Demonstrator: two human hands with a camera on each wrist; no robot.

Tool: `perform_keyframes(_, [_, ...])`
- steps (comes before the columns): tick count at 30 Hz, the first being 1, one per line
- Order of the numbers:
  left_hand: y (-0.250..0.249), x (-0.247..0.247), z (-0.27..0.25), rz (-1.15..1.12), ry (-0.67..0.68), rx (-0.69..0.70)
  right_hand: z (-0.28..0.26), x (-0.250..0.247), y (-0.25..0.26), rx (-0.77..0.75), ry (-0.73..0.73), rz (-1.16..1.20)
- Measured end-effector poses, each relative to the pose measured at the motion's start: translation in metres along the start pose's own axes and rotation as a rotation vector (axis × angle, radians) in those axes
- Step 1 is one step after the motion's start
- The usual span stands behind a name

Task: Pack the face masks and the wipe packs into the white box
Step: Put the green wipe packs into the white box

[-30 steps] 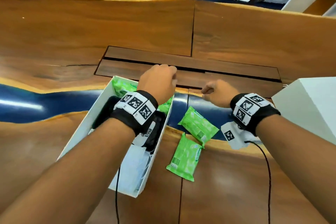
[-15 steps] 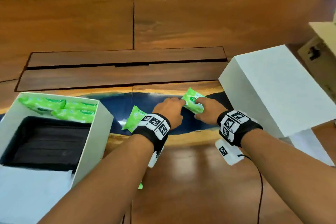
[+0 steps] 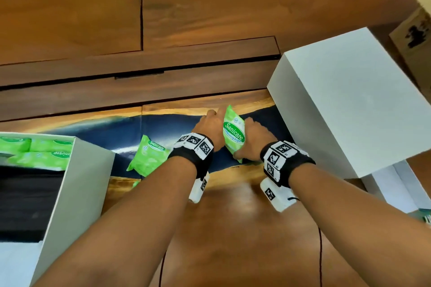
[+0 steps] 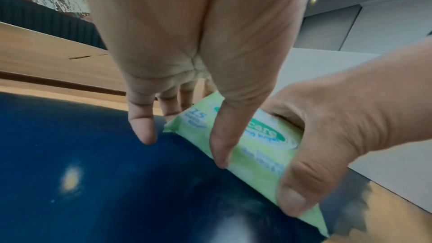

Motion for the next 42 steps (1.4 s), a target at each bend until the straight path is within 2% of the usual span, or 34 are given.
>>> perform_keyframes(4, [0.012, -0.007, -0.009, 0.012, 0.104, -0.037, -0.005, -0.006, 0.011, -0.073, 0.088, 0.060])
perform_keyframes(9, [0.035, -0.058, -0.036, 0.046, 0.045, 0.007, -0.030, -0.036, 0.061, -0.283, 0.120, 0.219])
perform_keyframes(11, [0.054, -0.089, -0.056, 0.044, -0.036, -0.013, -0.044, -0.049, 0.096, -0.343, 0.110, 0.261])
perform_keyframes(15, [0.093, -0.152, -0.119, -0.115, -0.208, -0.045, -0.074, -0.061, 0.182, -0.481, 0.090, 0.305])
perform_keyframes(21, [0.179, -0.204, -0.213, -0.272, -0.400, -0.186, -0.114, -0.047, 0.315, -0.692, -0.009, 0.133])
perform_keyframes(24, [0.228, -0.219, -0.248, -0.303, -0.494, -0.246, -0.123, -0.037, 0.362, -0.717, -0.069, 0.076])
perform_keyframes(27, [0.287, -0.225, -0.277, -0.215, -0.574, -0.417, -0.127, -0.026, 0.400, -0.723, -0.131, 0.033])
perform_keyframes(29, [0.322, -0.219, -0.294, -0.142, -0.524, -0.539, -0.127, -0.015, 0.422, -0.730, -0.137, -0.011])
perform_keyframes(31, [0.345, -0.208, -0.303, -0.100, -0.438, -0.604, -0.126, -0.004, 0.441, -0.740, -0.136, -0.068])
perform_keyframes(33, [0.358, -0.199, -0.305, -0.093, -0.409, -0.603, -0.123, 0.007, 0.456, -0.735, -0.125, -0.102])
perform_keyframes(42, [0.379, -0.191, -0.295, -0.165, -0.467, -0.571, -0.112, 0.046, 0.483, -0.689, -0.110, -0.307])
Point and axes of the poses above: each hand's wrist, its own z-axis towards the middle knuckle, its own x-axis out of the palm, y = z × x, the point moved 5 cm from there along z, towards the middle knuckle, and after that the axes turned 1 degree about -y, right-handed, at the moved point
